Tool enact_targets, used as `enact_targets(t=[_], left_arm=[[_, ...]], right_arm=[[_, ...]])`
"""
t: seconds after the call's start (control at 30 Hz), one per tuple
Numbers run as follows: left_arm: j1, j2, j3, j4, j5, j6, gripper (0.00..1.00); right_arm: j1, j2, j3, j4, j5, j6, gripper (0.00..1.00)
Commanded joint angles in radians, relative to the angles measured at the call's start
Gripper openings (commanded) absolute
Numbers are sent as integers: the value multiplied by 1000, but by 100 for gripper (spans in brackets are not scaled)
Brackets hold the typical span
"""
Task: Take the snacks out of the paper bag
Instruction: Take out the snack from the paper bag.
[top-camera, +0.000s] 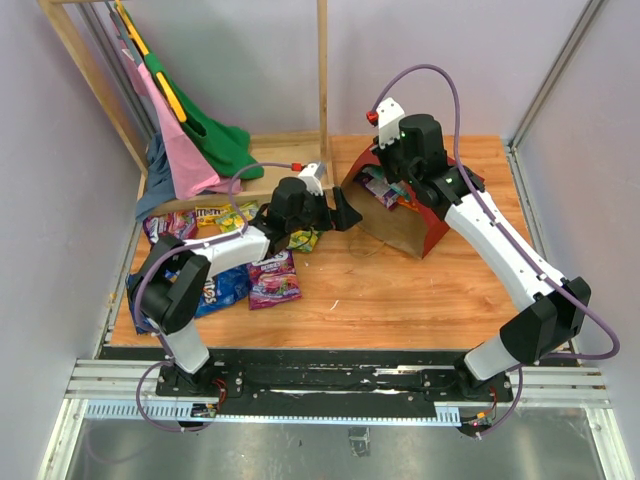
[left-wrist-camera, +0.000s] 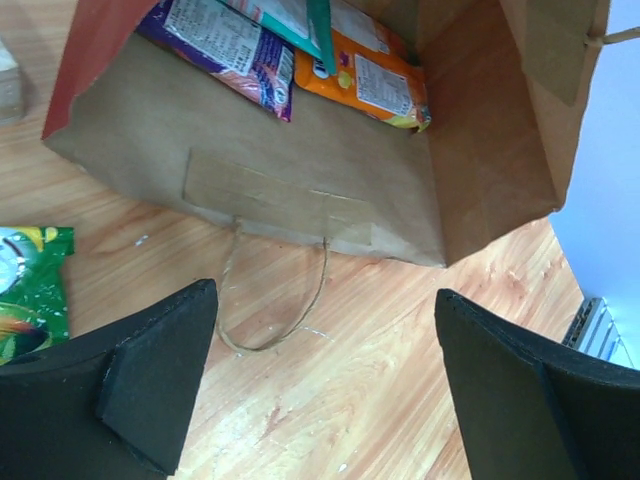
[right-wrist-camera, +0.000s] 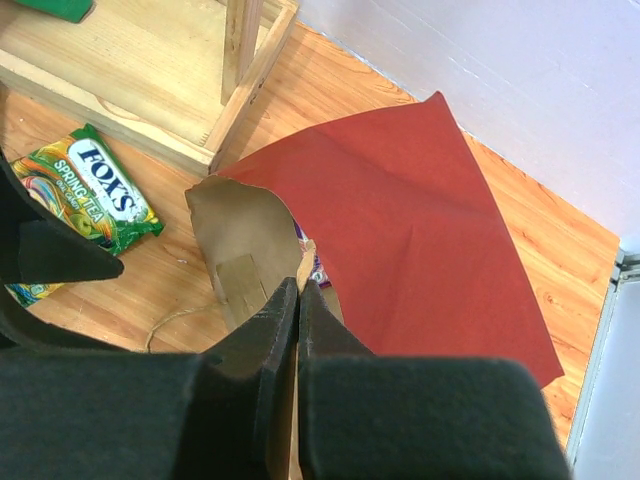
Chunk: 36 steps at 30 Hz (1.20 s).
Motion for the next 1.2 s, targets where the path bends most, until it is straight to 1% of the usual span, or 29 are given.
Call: enact_targets(t=[0.0,0.13,0.3,0.47,0.57,0.77,0.87,0.93,1.07,1.17], left_arm=[[-21,10,12,72,21,-12,93],[-44,31,16,129,41,-42,93],[-111,148,86,209,49,-89,93],[-125,280,172,294,102,-193,92],[-126,341,219,262,29,-204,90],[-146,431,331,156,-227,-185,90],[-146,489,383,153,-285,-209,89],[-147,531,424,152,-314,-219,86],[-148,605,520,75,-377,-227,83],[-149,648,571,47,-396,-229,83]], right_arm=[[-8,-7,28,37,-12,17,1],[-9,-5,28,36,-14,22,1],[-9,-5,27,35,-14,26,1],[-9,-11,28,27,-12,25,1],[-9,-21,26,24,-10,26,1],[-9,-27,18,31,-13,27,1],[-10,-25,17,32,-11,26,1],[-11,-26,16,33,-10,24,1],[-17,-29,14,34,-11,24,1],[-22,-31,8,42,-17,29,1]])
